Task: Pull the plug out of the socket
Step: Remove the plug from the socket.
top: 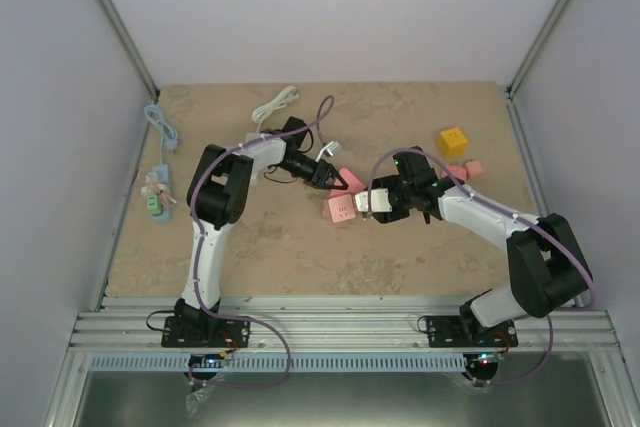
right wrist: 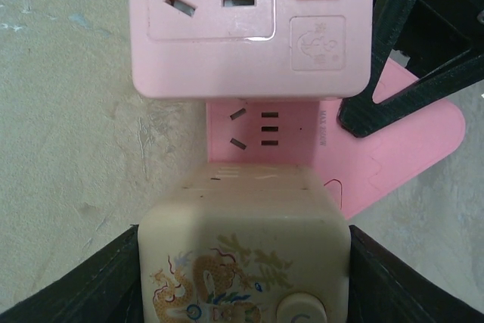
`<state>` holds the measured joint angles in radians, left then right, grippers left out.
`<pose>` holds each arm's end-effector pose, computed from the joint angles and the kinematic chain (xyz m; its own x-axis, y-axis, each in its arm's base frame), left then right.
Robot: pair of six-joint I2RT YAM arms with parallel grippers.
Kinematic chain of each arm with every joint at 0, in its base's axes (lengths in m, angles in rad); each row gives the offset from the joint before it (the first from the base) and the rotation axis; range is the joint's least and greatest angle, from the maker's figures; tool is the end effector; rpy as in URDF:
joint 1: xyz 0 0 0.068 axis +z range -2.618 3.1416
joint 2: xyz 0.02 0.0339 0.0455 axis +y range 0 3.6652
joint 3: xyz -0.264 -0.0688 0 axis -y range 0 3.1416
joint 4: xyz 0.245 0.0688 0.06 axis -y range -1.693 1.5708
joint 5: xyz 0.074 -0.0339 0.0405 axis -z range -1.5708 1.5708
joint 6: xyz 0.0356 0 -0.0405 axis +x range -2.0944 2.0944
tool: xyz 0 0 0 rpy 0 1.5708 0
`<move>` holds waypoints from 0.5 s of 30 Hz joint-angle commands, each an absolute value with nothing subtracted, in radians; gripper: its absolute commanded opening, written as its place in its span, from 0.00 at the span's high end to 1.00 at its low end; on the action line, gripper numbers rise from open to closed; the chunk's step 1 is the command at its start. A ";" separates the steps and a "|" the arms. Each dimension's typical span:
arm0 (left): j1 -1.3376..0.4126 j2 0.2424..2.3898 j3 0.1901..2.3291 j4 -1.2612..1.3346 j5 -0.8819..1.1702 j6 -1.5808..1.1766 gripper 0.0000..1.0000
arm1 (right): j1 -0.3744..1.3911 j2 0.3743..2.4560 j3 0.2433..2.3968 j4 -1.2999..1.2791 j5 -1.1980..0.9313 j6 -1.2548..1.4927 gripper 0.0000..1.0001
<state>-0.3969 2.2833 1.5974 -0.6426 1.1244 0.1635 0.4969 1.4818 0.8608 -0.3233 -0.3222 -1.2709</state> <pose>0.3949 -0.2003 0.1178 -0.8237 0.4215 -0.3793 0.5073 0.2492 -0.8249 0.2530 0.1500 0.1954 0.3775 -0.8261 -0.4183 -0.8621 -0.1487 -0.4844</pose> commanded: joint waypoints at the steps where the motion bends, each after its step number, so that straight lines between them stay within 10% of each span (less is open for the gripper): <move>1: -0.376 2.329 1.593 -0.670 0.968 0.173 1.00 | 0.506 1.435 0.892 -0.280 -0.227 -1.294 0.81; 15: -0.375 2.334 1.597 -0.678 0.970 0.178 1.00 | 0.565 1.468 0.917 -0.294 -0.121 -1.278 0.81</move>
<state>-0.3962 2.2841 1.5978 -0.6399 1.1206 0.1638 0.5667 1.4845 0.8822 -0.3489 -0.1864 -1.2526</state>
